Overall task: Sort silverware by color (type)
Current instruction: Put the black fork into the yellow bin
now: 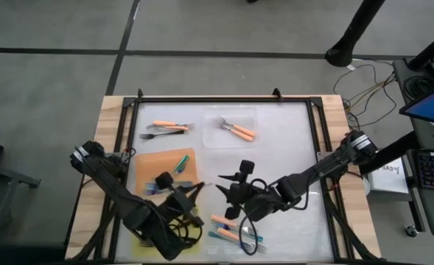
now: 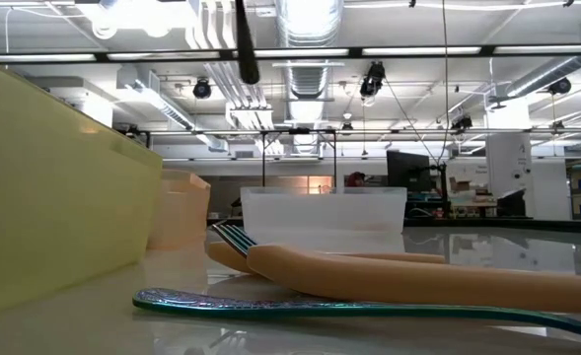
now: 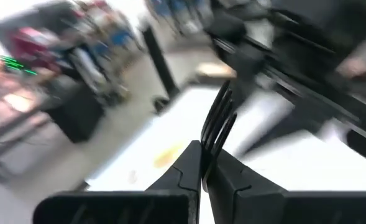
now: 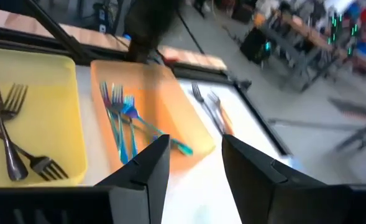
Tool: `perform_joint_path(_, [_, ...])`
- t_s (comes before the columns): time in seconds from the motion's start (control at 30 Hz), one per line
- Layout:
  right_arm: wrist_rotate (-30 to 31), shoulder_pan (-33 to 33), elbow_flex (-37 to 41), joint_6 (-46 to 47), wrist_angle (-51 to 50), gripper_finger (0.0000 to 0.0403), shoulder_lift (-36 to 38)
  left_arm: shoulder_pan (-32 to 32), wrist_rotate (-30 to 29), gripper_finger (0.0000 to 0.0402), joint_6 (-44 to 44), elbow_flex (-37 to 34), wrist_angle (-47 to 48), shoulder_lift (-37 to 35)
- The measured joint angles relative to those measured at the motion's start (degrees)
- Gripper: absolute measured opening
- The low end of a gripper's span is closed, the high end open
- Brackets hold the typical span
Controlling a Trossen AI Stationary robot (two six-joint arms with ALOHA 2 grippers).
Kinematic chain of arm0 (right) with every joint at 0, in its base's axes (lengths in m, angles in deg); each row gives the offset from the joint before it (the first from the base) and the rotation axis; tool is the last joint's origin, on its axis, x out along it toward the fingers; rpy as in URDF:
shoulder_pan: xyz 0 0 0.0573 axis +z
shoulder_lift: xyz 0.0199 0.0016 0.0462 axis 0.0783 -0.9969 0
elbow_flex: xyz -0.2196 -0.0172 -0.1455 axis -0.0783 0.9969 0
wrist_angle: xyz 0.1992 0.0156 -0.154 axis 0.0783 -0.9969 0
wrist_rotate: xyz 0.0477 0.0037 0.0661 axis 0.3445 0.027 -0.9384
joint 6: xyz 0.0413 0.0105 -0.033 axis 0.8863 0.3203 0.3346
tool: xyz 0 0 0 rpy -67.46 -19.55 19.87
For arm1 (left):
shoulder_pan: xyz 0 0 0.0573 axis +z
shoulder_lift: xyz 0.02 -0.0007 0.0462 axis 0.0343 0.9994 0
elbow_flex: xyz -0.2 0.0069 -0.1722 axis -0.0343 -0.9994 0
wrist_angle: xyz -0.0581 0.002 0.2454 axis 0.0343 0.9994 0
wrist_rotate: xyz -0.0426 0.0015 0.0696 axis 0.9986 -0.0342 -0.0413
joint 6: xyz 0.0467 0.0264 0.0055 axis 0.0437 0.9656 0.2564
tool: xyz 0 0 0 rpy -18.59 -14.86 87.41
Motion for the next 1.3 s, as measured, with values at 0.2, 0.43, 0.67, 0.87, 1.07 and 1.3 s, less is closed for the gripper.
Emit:
perform_joint_path(0.2, [-0.05,-0.01,0.00,11.35,-11.28,0.0138,0.65,0.00,22.76,0.0000,8.86,5.16,0.08,-0.03])
perform_joint_path(0.43, [-1.10,-0.01,0.27,21.66,-19.26,0.0128,0.41,-0.02,38.99,0.0000,5.84,9.75,3.57,-0.03])
perform_joint_path(0.67, [-10.12,-0.01,0.91,28.06,-21.64,0.0124,0.28,-0.15,51.60,0.0000,-3.97,9.26,13.71,-0.03])
perform_joint_path(0.87, [-19.49,0.09,2.50,30.74,-21.75,0.0128,0.19,-0.17,63.23,0.0000,-8.37,3.59,15.72,0.03])
perform_joint_path(1.07, [-29.08,0.46,5.06,35.70,-21.70,0.0121,0.19,-0.17,69.19,0.0000,-8.61,-1.50,13.82,0.06])
perform_joint_path(1.3, [-29.20,1.61,6.08,38.16,-21.70,0.0124,0.19,-0.17,69.74,0.0000,-6.61,-3.08,12.38,1.77])
